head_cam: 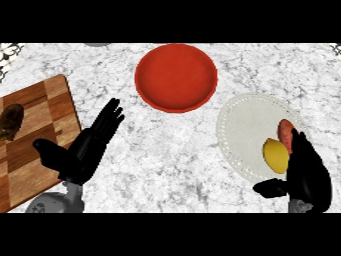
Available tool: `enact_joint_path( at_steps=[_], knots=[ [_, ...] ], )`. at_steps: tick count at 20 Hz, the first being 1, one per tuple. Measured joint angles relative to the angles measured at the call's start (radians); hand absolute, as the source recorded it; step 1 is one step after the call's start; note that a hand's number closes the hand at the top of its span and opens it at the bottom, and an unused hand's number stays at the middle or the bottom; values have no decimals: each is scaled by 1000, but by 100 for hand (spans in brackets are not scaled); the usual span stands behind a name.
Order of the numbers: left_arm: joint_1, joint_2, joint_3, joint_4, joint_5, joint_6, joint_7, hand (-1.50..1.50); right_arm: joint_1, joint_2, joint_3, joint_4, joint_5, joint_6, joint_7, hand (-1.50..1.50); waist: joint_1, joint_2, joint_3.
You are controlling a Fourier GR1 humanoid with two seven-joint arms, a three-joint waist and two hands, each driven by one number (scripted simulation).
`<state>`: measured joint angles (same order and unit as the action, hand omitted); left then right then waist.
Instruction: Pick the lemon from the placemat and place it in the bowl
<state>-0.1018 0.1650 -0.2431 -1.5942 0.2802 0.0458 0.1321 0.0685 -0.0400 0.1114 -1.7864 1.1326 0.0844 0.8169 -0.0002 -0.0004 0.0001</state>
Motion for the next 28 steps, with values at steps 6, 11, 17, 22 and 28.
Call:
enact_joint_path(
  at_steps=[6,11,17,22,28],
  knots=[
    [-20,-19,50,36,-11,-51,-1,0,-14,10,-16,97,8,-87,-37,-150,0,0,0],
    [-12,-56,57,43,-51,-60,-5,0,-46,-1,-48,147,-5,-111,-58,-150,0,0,0],
    [-3,-66,80,20,-64,-83,14,0,-73,-7,-82,250,-22,-192,-115,-150,0,-3,-5],
    [-15,-74,100,42,-72,-106,12,0,-83,-18,-86,268,-29,-227,-162,150,-3,-6,-8],
    [-21,-86,103,17,-80,-106,46,0,-111,-43,-88,313,-7,-285,-224,150,-3,-12,-16]
  ],
)
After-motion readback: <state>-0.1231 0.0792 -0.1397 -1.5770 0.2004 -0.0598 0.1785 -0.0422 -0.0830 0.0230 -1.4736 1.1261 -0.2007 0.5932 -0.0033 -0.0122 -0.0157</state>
